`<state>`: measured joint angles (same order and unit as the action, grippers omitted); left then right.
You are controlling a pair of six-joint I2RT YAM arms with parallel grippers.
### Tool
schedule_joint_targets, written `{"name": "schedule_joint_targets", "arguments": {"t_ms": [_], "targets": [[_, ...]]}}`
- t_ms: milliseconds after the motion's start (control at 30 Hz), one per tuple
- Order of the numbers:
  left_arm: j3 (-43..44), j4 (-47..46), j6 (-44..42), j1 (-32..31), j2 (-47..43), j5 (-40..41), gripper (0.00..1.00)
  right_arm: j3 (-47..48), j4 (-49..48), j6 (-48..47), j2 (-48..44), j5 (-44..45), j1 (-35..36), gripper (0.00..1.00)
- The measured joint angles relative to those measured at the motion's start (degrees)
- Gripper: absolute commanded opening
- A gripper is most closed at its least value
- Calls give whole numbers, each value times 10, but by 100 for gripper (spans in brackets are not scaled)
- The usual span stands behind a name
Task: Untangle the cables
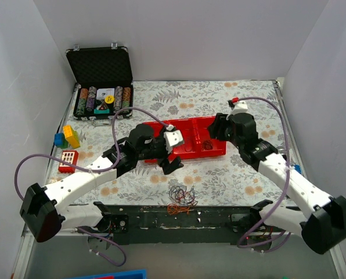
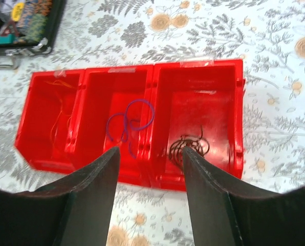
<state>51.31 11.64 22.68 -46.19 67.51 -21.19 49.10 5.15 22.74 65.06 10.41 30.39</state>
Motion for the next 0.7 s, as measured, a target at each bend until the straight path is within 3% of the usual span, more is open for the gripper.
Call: {"name": "schedule_joint_targets", "arguments": {"t_ms": [267, 433, 567, 700], "targets": [[-80, 24, -74, -24, -5, -73, 97, -171, 13, 43, -189, -65, 13, 57], [-94, 25, -103, -33, 22, -97, 81, -269, 39, 65, -254, -128, 39, 56], [-95, 16, -113, -34, 59, -115, 79, -293, 49, 70, -273, -171, 45, 56], [-94, -5, -111, -38, 92, -129, 61, -291, 55, 68, -267, -196, 46, 55]]}}
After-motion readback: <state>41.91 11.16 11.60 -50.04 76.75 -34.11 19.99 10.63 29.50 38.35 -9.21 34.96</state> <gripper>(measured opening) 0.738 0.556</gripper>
